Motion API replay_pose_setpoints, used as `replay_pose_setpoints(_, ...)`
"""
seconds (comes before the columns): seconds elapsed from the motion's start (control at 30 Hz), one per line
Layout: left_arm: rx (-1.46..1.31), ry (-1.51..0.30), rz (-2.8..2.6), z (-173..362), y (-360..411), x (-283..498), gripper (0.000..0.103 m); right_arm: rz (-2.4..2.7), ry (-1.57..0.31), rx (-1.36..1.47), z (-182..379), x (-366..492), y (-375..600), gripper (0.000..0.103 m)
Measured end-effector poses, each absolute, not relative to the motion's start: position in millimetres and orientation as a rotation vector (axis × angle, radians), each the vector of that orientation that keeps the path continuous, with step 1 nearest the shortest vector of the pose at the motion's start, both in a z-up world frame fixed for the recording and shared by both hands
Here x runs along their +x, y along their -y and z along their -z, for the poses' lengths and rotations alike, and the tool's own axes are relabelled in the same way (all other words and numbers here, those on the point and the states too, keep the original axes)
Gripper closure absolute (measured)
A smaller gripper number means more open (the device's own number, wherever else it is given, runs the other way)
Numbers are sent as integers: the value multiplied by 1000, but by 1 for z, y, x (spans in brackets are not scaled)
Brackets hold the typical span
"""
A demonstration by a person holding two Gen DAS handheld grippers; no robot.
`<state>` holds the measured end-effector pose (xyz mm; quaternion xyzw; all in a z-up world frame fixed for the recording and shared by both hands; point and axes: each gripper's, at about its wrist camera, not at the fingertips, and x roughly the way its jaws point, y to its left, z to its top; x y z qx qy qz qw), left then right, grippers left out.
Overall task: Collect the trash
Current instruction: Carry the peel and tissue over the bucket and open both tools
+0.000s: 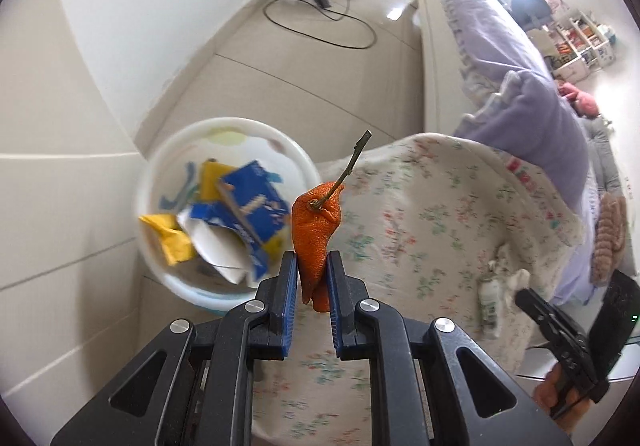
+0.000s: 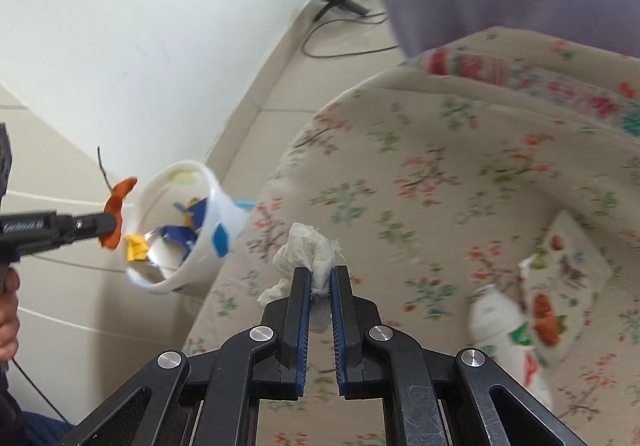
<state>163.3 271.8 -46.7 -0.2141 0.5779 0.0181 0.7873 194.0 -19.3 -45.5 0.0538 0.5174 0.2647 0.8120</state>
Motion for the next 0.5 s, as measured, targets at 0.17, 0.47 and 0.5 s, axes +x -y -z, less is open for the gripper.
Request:
replay_pose_setpoints(0.17,-436,-1313,-74,71,-287,166,88,-600,-1124,91,52,192,-7,95)
replay_pose_setpoints(0.47,-462,-1392,-116,103,-300,174,86,-650,-1152,70,65,193,-52,95)
replay_pose_setpoints(0.5,-470,-1405,-121,105,-300,175,85,-657,-1154,70,66,193,-57,95)
